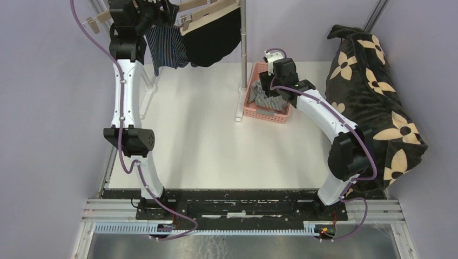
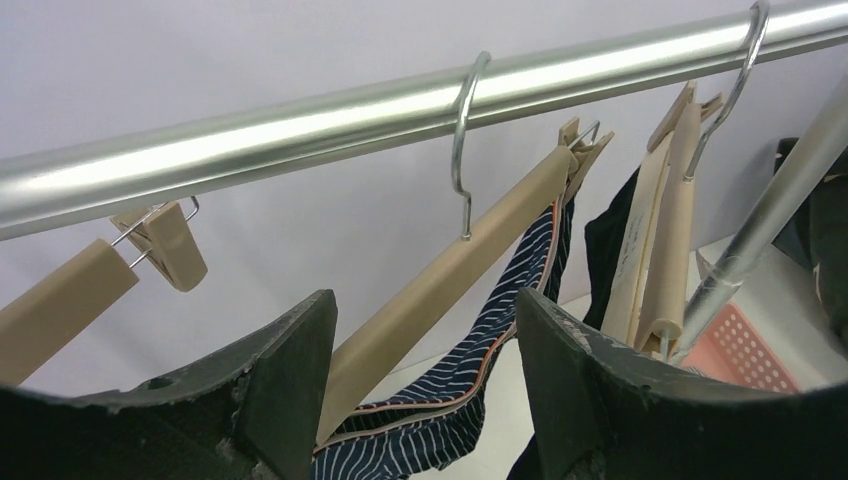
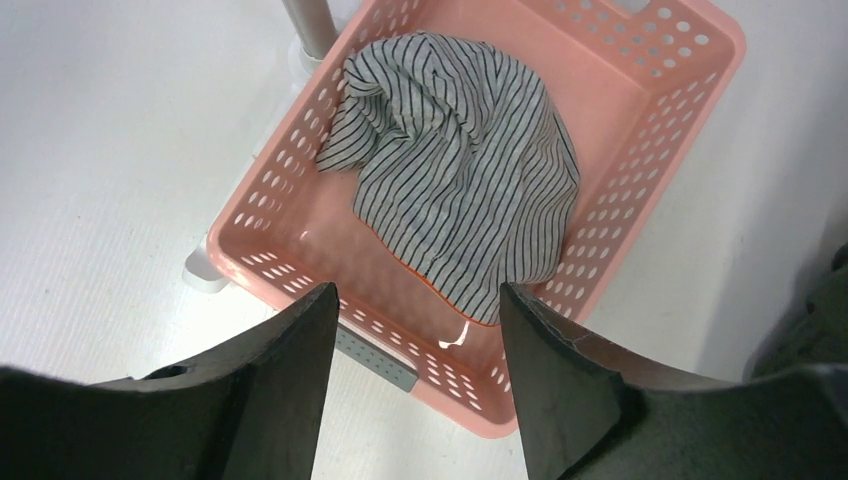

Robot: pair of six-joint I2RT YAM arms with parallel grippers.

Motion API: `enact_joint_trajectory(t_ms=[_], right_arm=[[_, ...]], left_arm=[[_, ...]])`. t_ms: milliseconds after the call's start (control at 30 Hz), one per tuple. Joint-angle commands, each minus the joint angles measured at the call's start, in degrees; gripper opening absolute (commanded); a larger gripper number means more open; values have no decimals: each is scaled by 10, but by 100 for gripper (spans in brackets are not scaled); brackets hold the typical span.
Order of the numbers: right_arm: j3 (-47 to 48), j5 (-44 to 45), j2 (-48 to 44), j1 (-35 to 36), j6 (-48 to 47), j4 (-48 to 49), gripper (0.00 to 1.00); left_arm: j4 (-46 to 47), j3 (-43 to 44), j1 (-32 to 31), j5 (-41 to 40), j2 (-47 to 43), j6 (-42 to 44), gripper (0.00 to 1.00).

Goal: Remove the underwear clipped to the hanger

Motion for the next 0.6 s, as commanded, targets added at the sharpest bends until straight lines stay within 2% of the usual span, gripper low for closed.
enact_joint_trajectory(t_ms=[0, 133, 300, 467, 567], right_arm=[[7, 4, -10, 10, -5, 20, 68], [7, 5, -11, 17, -8, 18, 68], [8, 5, -11, 24, -11, 16, 68], [16, 5, -7, 33, -12, 11, 68], [24, 5, -1, 39, -15, 8, 68]], left_arm=[[21, 17, -5, -33, 17, 45, 73], [5, 16, -5, -53, 22, 59, 72], [-9, 13, -5, -115, 24, 85, 72], [-11, 10, -5, -109, 26, 89, 71], [-8, 8, -5, -98, 29, 84, 66]])
